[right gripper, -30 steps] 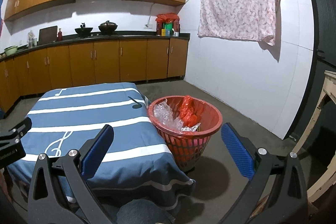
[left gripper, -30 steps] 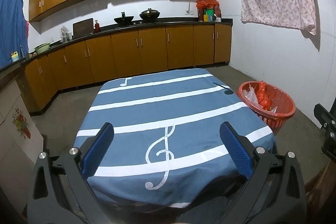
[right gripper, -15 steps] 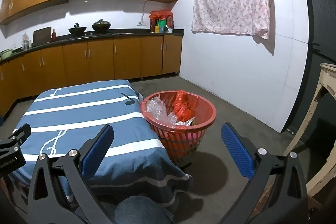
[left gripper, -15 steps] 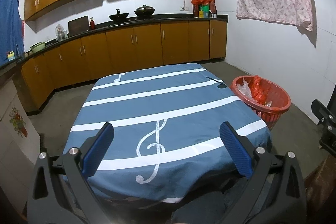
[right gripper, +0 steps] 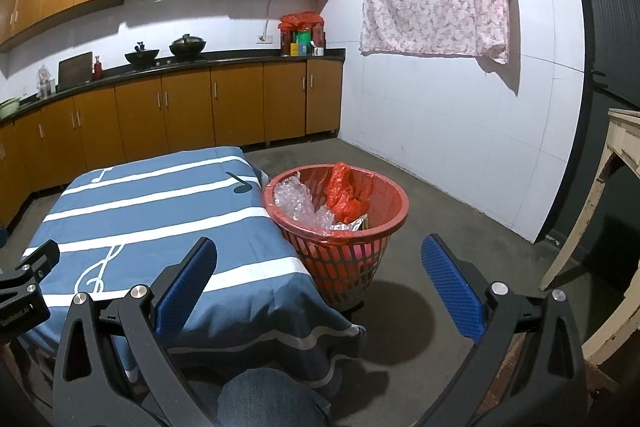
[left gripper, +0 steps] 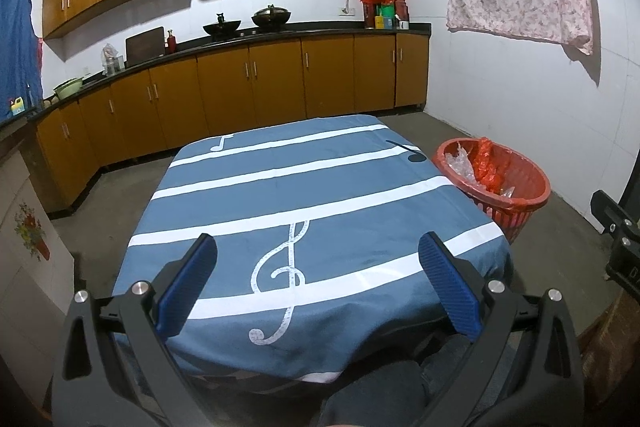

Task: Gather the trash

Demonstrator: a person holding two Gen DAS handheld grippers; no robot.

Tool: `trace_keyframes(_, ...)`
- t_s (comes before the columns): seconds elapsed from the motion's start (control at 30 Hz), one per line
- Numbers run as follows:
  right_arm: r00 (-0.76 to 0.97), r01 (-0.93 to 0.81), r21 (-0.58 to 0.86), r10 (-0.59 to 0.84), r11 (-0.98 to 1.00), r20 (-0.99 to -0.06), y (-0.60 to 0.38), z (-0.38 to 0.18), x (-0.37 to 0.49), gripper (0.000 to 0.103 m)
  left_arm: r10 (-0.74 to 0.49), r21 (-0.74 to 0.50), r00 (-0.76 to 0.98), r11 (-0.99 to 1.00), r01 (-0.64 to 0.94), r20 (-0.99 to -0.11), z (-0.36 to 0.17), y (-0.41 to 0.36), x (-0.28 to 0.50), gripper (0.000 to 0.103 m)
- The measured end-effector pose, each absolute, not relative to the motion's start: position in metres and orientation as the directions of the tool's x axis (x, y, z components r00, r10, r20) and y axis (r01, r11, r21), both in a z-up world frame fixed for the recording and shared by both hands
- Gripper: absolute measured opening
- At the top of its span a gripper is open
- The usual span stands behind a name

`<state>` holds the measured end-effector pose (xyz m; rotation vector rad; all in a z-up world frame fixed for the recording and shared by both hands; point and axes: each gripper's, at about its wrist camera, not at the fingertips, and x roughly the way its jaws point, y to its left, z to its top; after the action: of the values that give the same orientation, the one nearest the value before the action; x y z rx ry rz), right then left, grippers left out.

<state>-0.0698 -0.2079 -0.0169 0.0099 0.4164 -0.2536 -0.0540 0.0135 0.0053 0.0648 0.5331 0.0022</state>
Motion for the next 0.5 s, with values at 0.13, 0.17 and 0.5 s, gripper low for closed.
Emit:
trace_keyframes(0.13, 0.883, 0.246, -0.043, -0.242, 0.968, -0.401, -0.2076, -0.0164, -0.0698, 0.101, 0.025, 0.063, 0.861, 0.998, 0.008, -0.508, 0.005, 0.0138, -0.0536, 0.099)
trace_keyframes(0.17, 0.883, 0.246, -0.042, -0.242, 0.968, -0.401, -0.2074, -0.017, -0.0698, 0.101, 0.025, 0.062, 0.86, 0.998, 0.008, -0.509, 0.0046, 0.0139, -0.0537, 0.099)
trace_keyframes(0.5, 0.884, 0.246, -0.042, -0.242, 0.968, -0.401, -0.2072, -0.0168, -0.0698, 0.101, 0.027, 0.061, 0.859, 0.998, 0.005, -0.511, 0.0038, 0.0128, -0.0544, 0.099)
